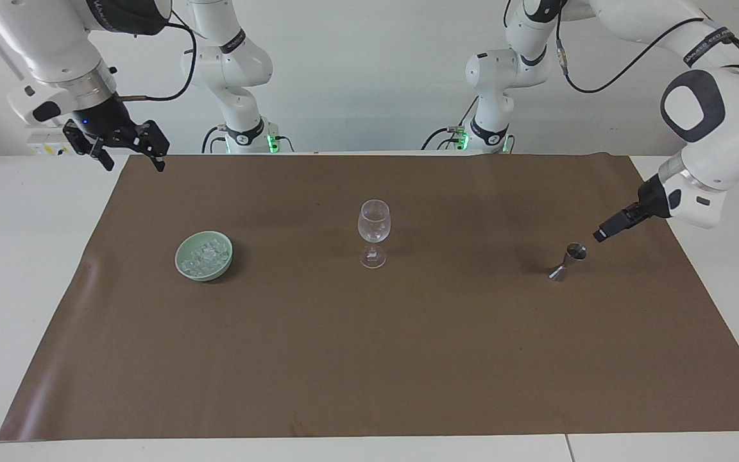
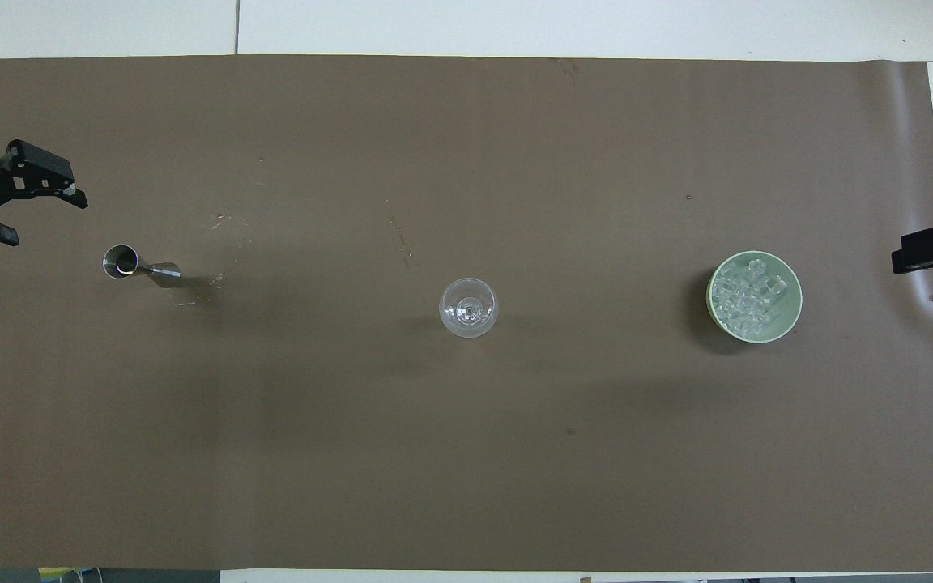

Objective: Pour wine and add ice with both arms
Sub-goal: 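Open the left gripper and move it toward the silver cup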

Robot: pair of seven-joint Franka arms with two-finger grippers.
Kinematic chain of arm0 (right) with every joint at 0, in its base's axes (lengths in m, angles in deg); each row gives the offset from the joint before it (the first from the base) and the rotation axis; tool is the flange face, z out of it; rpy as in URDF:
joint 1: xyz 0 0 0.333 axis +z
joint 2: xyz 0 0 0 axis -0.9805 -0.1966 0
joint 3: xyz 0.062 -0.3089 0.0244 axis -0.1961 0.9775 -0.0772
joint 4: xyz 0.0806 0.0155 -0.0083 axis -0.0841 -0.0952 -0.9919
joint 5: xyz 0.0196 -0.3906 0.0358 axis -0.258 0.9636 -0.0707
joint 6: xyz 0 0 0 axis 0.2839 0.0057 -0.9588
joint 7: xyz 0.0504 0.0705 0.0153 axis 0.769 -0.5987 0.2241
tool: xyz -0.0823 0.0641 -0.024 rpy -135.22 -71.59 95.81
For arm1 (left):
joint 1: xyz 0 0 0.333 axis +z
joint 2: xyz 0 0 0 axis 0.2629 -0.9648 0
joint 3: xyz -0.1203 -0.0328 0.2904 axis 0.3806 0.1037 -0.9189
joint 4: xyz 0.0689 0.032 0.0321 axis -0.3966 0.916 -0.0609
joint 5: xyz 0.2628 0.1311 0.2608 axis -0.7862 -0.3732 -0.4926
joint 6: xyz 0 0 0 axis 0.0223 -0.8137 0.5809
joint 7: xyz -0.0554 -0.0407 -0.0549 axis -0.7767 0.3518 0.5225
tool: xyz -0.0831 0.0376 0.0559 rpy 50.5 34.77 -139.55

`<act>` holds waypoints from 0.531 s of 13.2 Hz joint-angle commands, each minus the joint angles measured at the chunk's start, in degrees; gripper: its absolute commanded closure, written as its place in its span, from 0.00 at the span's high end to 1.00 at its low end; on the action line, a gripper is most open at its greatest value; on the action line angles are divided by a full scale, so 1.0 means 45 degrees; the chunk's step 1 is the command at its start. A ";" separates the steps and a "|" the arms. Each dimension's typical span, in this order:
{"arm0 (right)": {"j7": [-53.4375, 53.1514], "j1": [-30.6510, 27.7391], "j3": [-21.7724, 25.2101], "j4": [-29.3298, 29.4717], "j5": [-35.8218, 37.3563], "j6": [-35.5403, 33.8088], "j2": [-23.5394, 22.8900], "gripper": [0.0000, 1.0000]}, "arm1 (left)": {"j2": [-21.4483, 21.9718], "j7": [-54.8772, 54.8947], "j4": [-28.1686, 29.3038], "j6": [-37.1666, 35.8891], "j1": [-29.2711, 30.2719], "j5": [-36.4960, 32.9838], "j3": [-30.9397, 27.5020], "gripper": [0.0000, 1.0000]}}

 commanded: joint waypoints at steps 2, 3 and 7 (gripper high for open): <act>0.0169 -0.0080 -0.0022 -0.0167 -0.0121 0.0055 0.0162 1.00 | -0.1446 -0.3114 -0.0989 -0.0220 0.0165 0.1524 -0.0937 1.00; 0.0169 -0.0080 -0.0022 -0.0167 -0.0121 0.0055 0.0162 1.00 | -0.1894 -0.3857 -0.1125 -0.0259 0.0244 0.2381 -0.1308 1.00; 0.0169 -0.0080 -0.0022 -0.0167 -0.0121 0.0055 0.0162 1.00 | -0.3401 -0.4957 -0.1480 -0.0066 0.0943 0.4335 -0.2054 1.00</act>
